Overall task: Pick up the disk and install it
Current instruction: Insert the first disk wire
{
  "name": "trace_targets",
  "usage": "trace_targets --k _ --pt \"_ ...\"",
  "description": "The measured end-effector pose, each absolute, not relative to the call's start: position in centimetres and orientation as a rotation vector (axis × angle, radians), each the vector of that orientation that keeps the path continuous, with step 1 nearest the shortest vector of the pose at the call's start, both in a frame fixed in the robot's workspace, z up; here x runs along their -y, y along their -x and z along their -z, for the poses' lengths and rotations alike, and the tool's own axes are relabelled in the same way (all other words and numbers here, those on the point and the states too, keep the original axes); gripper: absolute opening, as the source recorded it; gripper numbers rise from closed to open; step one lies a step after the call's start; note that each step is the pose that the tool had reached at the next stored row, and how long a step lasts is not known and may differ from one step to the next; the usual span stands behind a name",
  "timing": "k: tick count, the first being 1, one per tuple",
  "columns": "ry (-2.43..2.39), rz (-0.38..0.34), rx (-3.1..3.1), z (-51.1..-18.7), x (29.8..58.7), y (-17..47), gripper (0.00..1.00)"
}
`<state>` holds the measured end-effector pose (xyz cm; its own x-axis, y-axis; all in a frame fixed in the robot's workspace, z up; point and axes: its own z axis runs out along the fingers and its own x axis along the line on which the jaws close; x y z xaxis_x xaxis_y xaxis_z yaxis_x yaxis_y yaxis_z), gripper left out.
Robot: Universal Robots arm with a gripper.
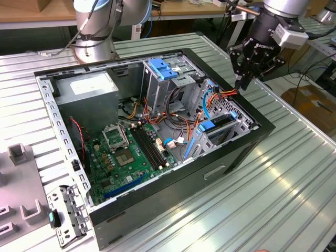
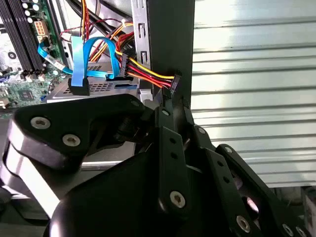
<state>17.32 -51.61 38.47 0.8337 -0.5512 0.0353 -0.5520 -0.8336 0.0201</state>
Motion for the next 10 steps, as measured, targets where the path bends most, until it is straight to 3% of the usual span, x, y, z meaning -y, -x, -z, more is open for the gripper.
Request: trace_targets --k 1,2,10 --pt "-2.987 -0.044 0.874 -38.1 51.3 -17.3 0.25" --pt "-2.991 -0.043 0.873 -37.6 51.3 -17.4 0.38" --pt "-3.021 -0.044 0.782 -36.8 51.3 -17.4 0.38"
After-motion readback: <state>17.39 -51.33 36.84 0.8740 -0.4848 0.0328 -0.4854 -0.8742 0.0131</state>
